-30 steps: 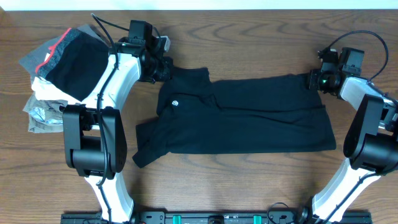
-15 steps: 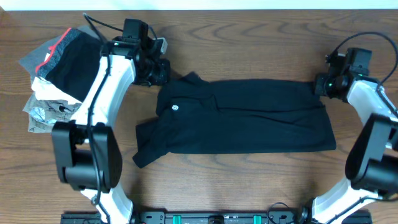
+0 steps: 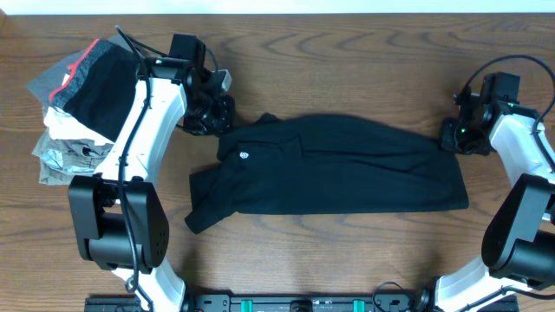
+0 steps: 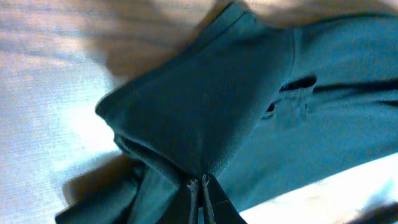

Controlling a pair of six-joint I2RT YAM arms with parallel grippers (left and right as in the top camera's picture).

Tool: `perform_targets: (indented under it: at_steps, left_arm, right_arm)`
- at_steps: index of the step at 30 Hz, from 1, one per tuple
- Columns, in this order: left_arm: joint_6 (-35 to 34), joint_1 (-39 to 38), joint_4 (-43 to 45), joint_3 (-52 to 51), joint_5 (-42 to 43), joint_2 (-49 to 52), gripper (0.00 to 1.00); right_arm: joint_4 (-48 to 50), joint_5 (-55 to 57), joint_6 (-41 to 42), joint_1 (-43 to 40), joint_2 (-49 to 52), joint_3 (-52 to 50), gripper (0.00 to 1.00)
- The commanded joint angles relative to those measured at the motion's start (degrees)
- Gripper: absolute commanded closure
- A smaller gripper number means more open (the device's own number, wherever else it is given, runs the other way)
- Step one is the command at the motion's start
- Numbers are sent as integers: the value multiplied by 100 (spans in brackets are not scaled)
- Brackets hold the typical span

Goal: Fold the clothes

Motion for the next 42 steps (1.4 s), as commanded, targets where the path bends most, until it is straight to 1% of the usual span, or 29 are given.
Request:
perform_targets:
  at_steps: [1,8,10,14,24,33,38,42]
  left_arm:
    - [-7,39,-184,52,15,-166,94]
    - [-4,39,-656,52,142,-553,94]
    - [-4,39,-846,52,140,-608,94]
    - [-2,39,-1241,50,138,-621,94]
    - [-4,39,-1799,33,50,-623,94]
    - [-7,-70,-2004,-129,52,-621,94]
    - [-7,-142,-2004,-256,-107,-621,94]
    - [-7,-144,-1996,-557,-254,-621,94]
  right_arm:
    - [-170,269,177,4,-111,-2,99]
    - [-533,302,348,-72,-111,0,99]
    - [-704,437,527,-146,-111,15,99]
    - [-1093,442,632,-319,-111,151,99]
    - [-2044,439,730,-492,-111,688,99]
    - [-2341,444,728,-494,-111,761,99]
    - [-2551,922,734,-505,-111,782,99]
    - [-2538,1626,997,-520,-111,780,99]
